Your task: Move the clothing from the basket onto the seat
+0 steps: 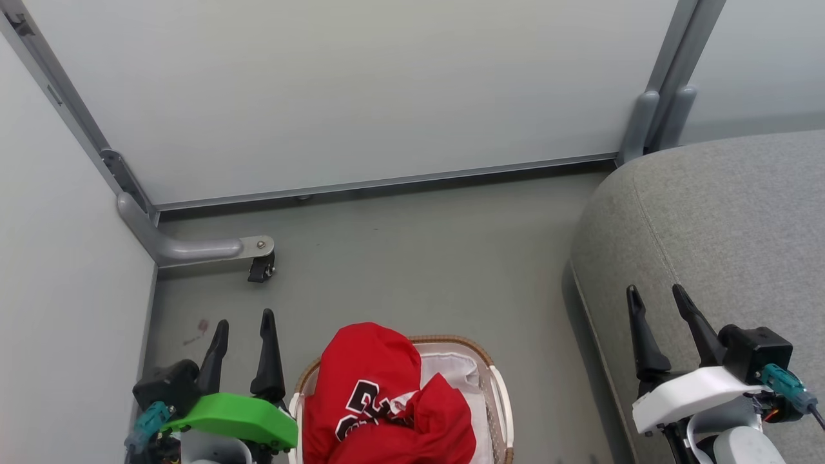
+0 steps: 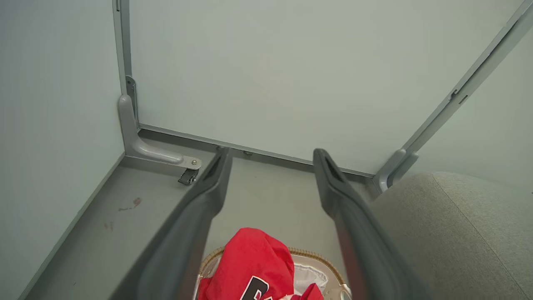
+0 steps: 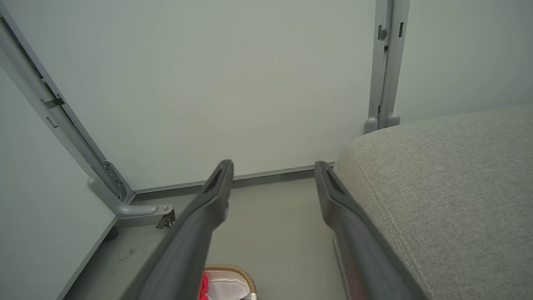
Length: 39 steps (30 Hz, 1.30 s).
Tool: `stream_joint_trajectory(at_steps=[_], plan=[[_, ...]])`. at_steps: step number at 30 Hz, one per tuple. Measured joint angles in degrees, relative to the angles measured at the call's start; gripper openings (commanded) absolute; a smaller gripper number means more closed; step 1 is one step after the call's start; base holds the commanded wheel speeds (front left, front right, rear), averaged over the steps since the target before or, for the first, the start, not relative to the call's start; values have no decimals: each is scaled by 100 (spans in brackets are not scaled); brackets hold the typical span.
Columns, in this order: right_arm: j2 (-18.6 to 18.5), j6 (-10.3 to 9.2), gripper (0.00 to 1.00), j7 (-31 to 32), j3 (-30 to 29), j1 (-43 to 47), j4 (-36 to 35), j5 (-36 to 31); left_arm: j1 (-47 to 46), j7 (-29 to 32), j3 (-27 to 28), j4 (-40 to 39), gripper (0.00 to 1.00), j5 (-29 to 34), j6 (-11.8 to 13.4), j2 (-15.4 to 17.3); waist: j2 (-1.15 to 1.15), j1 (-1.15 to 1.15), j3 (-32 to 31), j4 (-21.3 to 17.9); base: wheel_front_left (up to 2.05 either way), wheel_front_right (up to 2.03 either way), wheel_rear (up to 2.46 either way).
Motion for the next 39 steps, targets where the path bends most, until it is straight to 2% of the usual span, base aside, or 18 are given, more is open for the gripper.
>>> stream_joint_trajectory(at_steps=[39], plan=[[-16, 0, 100, -435, 103, 107, 29, -1792, 27, -437, -182, 454, 100, 1291, 98, 11, 0, 0, -34, -13, 0, 0, 0]])
